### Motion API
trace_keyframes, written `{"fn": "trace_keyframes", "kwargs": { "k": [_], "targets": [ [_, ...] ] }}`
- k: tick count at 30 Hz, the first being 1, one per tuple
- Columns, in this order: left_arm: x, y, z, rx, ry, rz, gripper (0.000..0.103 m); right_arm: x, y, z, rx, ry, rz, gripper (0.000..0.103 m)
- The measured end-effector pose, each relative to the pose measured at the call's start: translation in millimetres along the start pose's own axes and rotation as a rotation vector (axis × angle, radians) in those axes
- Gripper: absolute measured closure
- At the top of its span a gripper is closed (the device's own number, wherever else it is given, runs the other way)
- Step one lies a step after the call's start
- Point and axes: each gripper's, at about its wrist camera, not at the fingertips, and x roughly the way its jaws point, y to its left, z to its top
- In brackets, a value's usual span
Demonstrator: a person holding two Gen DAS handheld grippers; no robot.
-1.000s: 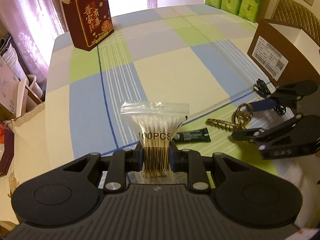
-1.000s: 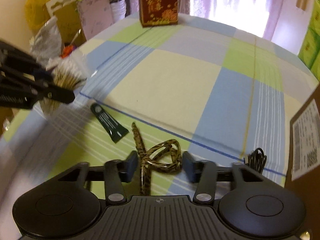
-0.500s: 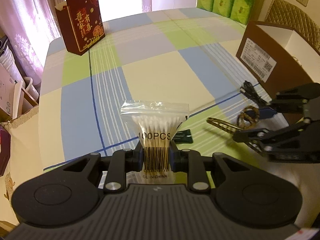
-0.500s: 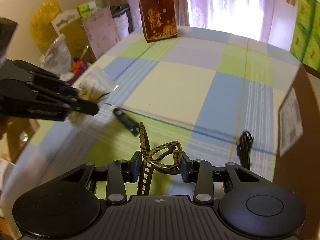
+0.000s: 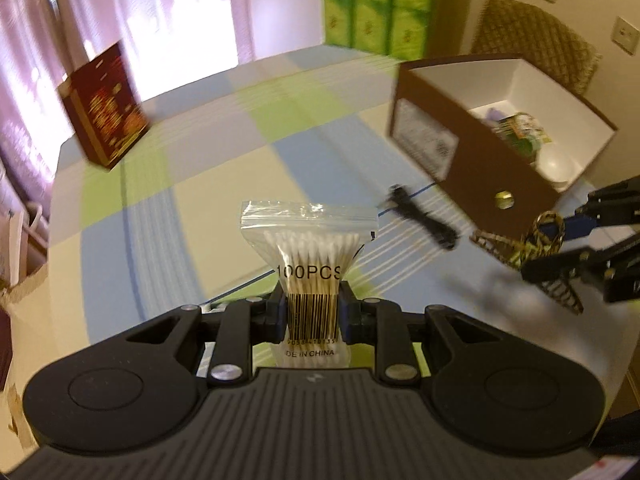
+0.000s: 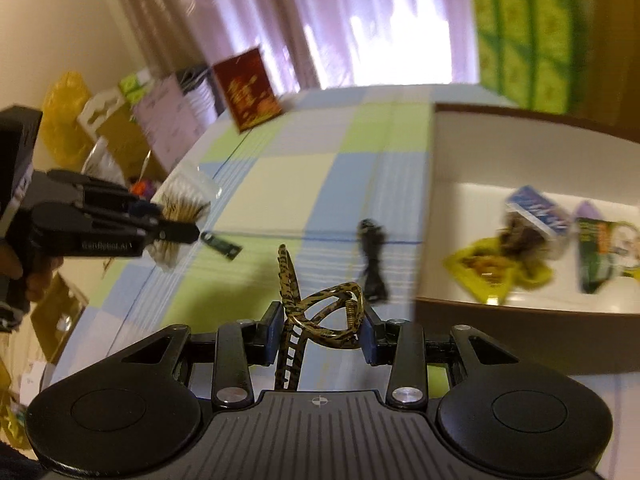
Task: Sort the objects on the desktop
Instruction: 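Carry the swab bag and hair claw with both grippers over the cardboard box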
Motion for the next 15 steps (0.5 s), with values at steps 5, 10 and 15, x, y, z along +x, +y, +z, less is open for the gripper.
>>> {"fn": "trace_keyframes", "kwargs": {
  "k": [5, 10, 15],
  "targets": [
    [-2.0, -46.9, 22.8, 0.063, -0.037, -0.036, 0.083, -41.1, -31.9, 0.8, 0.041, -0.068, -0.036, 0.067],
    [-0.9, -96.6, 52.5, 0.125, -0.086, -0.077, 0.083, -78.6, -73.6, 5.3, 0.071, -0.128, -0.094, 0.067],
    [6.0, -142.1, 82.0, 0.166, -0.126, -0.105, 0.083, -106.7, -114.1, 12.4, 0.086, -0.172, -0.134, 0.067]
  ]
}}
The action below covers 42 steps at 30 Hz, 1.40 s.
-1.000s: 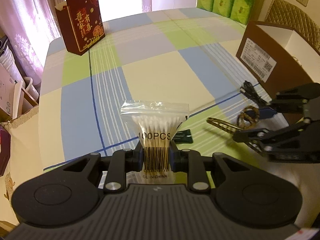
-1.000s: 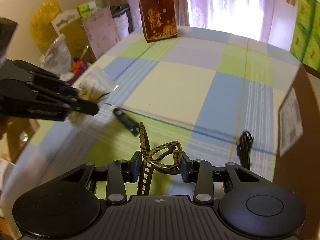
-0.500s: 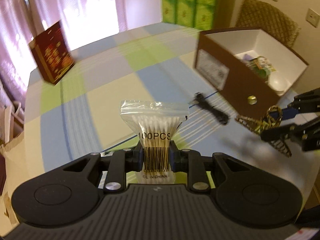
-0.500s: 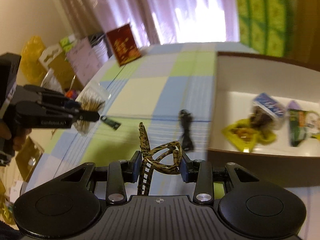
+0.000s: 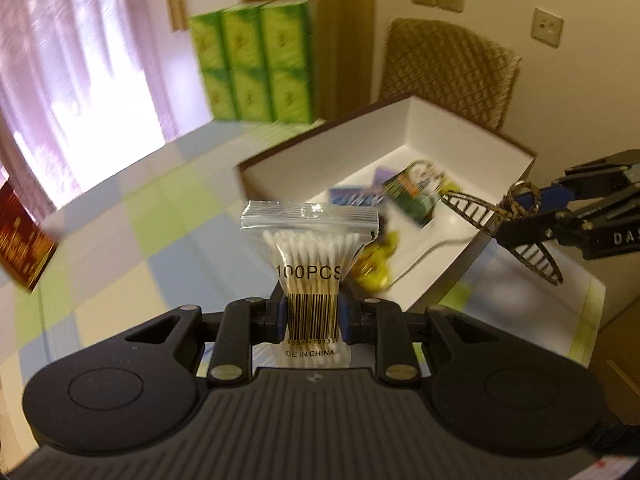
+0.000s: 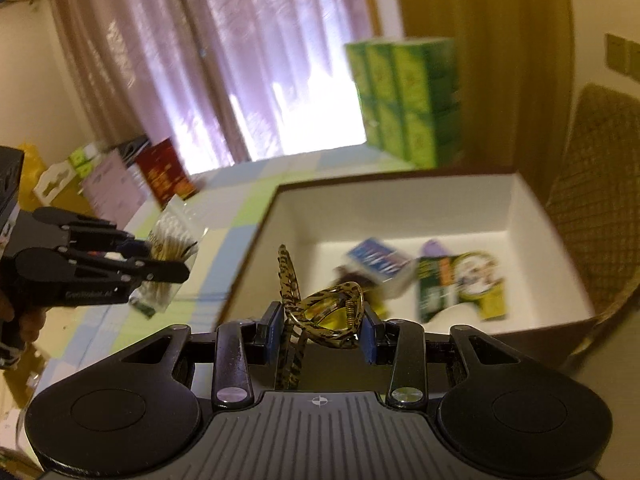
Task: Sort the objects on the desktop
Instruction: 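Carry the swab bag and hair claw with both grippers over the cardboard box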
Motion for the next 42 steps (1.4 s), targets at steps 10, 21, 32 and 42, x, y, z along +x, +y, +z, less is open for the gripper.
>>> {"fn": "trace_keyframes", "kwargs": {
  "k": [10, 21, 32, 42],
  "targets": [
    [30.7, -44.7, 46.1, 0.025, -0.029, 0.0, 0.083, -7.0, -59.7, 21.0, -0.007, -0.024, -0.012, 0.067],
    [54.1, -53.1, 66.8, 0.004, -0.012, 0.037, 0.083, 16.7, -96.9, 42.3, -0.032, -0.016, 0.003, 0.067],
    [79.2, -43.3, 82.0, -0.025, 0.018, 0.072, 0.083, 40.9, -130.5, 57.7, -0.022, 0.005, -0.013, 0.067],
    [126.4, -33.1, 97.1, -0.038, 0.118, 0.127, 0.082, 86.7, -148.3, 61.7, -0.035, 0.086, -0.026, 0.067]
  ]
}}
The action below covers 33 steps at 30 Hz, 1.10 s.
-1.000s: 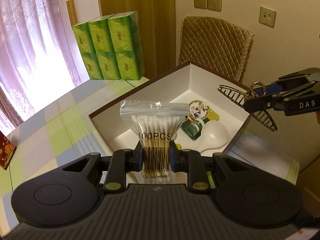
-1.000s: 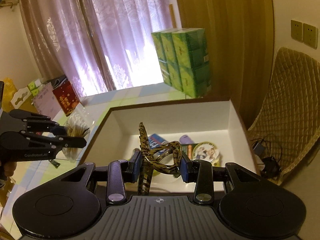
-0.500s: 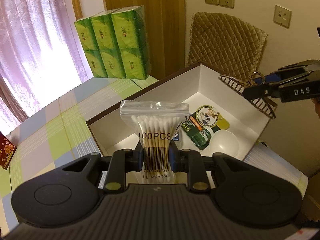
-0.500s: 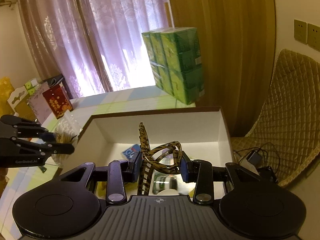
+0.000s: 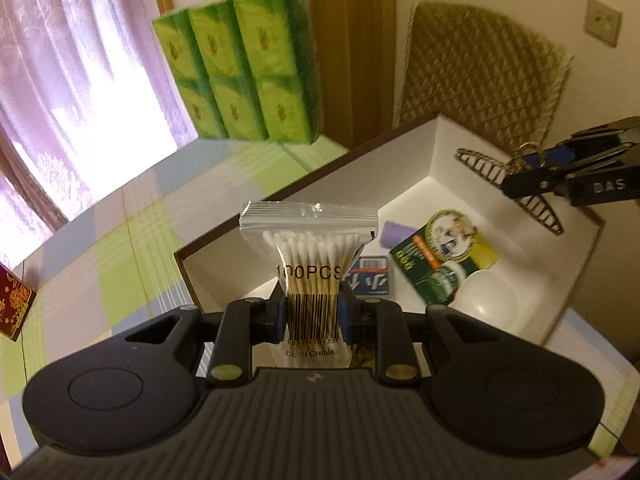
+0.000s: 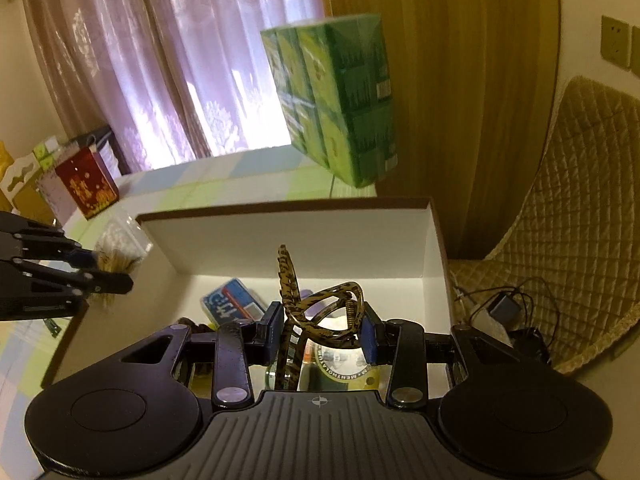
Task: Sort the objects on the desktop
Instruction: 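Carry the swab bag and hair claw with both grippers over the cardboard box, then open both grippers to drop the swab bag and hair claw into the box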
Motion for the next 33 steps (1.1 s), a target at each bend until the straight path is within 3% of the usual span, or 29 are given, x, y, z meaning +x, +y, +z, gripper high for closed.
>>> {"fn": "trace_keyframes", "kwargs": {
  "k": [5, 9, 11, 12, 19, 26, 33],
  "targets": [
    [41.3, 4.6, 1.0, -0.037, 0.123, 0.039, 0.081, 15.6, -9.0, -1.4, 0.003, 0.031, -0.004, 0.067],
    [59.4, 9.6, 0.4, -0.061, 0.147, 0.045, 0.073, 22.3, -15.6, -4.7, 0.002, 0.054, -0.008, 0.067],
    [63.3, 8.0, 0.9, -0.046, 0.152, 0.065, 0.055, 25.7, -18.9, -6.3, 0.001, 0.067, -0.01, 0.067],
    [64.4, 7.3, 0.9, -0.042, 0.151, 0.072, 0.054, 27.2, -20.2, -6.9, 0.0, 0.073, -0.01, 0.067],
    [65.5, 3.7, 1.3, -0.036, 0.154, 0.063, 0.054, 30.5, -16.6, -14.7, -0.095, 0.111, -0.044, 0.067],
    [60.3, -3.2, -1.8, -0.036, 0.149, 0.041, 0.054, 37.0, 11.3, -28.7, -0.356, 0.159, -0.14, 0.067],
    [51.6, -7.3, -6.1, -0.04, 0.138, 0.021, 0.051, 41.5, 12.1, -32.8, -0.371, 0.181, -0.127, 0.067]
  ]
}}
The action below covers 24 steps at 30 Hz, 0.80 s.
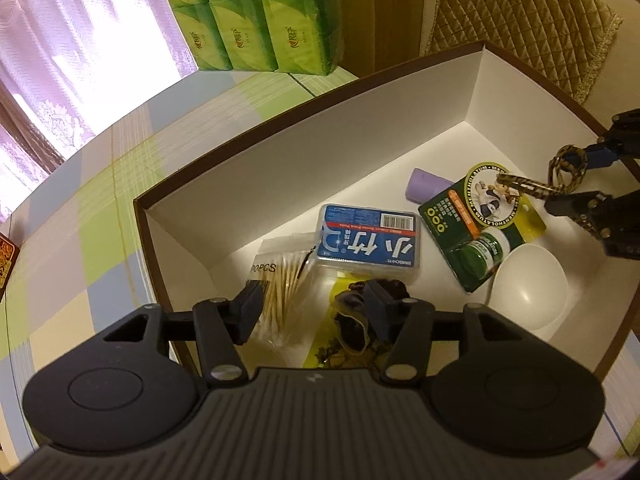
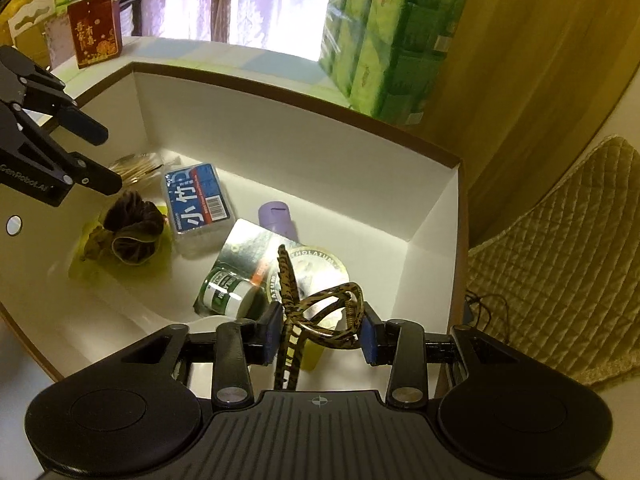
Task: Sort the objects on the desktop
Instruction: 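Open both grippers to drop the swab bag and hair claw into the box, then withdraw both tools from the box toward the cable and lip-balm tube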
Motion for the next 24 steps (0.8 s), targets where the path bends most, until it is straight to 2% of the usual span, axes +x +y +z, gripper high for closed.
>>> {"fn": "trace_keyframes", "kwargs": {
  "k": [2, 5, 7, 8, 10, 12, 14, 16, 22, 24],
  "targets": [
    [-1.9, -0.2, -1.0, -0.002, -0.001, -0.006, 0.048, -3.1, 0.5, 2.3, 0.009, -0.005, 0.012, 0.063],
    [-5.9, -1.5, -2.1, 0.0, -0.009, -0.009, 0.044, -12.1, -0.8, 4.1, 0.044, -0.03, 0.034, 0.033],
    [-8.8, -1.9, -2.7, -0.002, -0.015, -0.012, 0.044, -20.2, -1.9, 4.0, 0.068, -0.043, 0.054, 0.03],
    [-10.5, -2.0, -3.0, -0.004, -0.017, -0.015, 0.04, -24.0, -2.7, 3.9, 0.083, -0.043, 0.066, 0.028],
    [-14.8, -2.6, -3.9, -0.011, -0.025, -0.017, 0.031, -30.9, -4.3, 1.9, 0.129, -0.041, 0.091, 0.02],
    [-20.8, -4.2, -5.7, -0.015, -0.034, -0.019, 0.026, -38.4, -3.7, -0.6, 0.159, -0.045, 0.108, 0.009],
    [-27.3, -6.0, -7.8, -0.022, -0.041, -0.024, 0.017, -45.9, -2.0, -3.3, 0.176, -0.055, 0.119, 0.004],
    [-34.8, -7.8, -10.8, -0.033, -0.051, -0.025, 0.011, -52.2, 0.5, -5.5, 0.188, -0.056, 0.129, 0.002],
    [-59.2, -13.3, -20.2, -0.069, -0.081, -0.007, 0.002, -60.9, 7.9, -11.3, 0.217, -0.055, 0.119, 0.002],
    [-66.3, -14.8, -23.2, -0.076, -0.083, -0.003, 0.002, -64.0, 10.0, -13.1, 0.224, -0.058, 0.116, 0.002]
  ]
}}
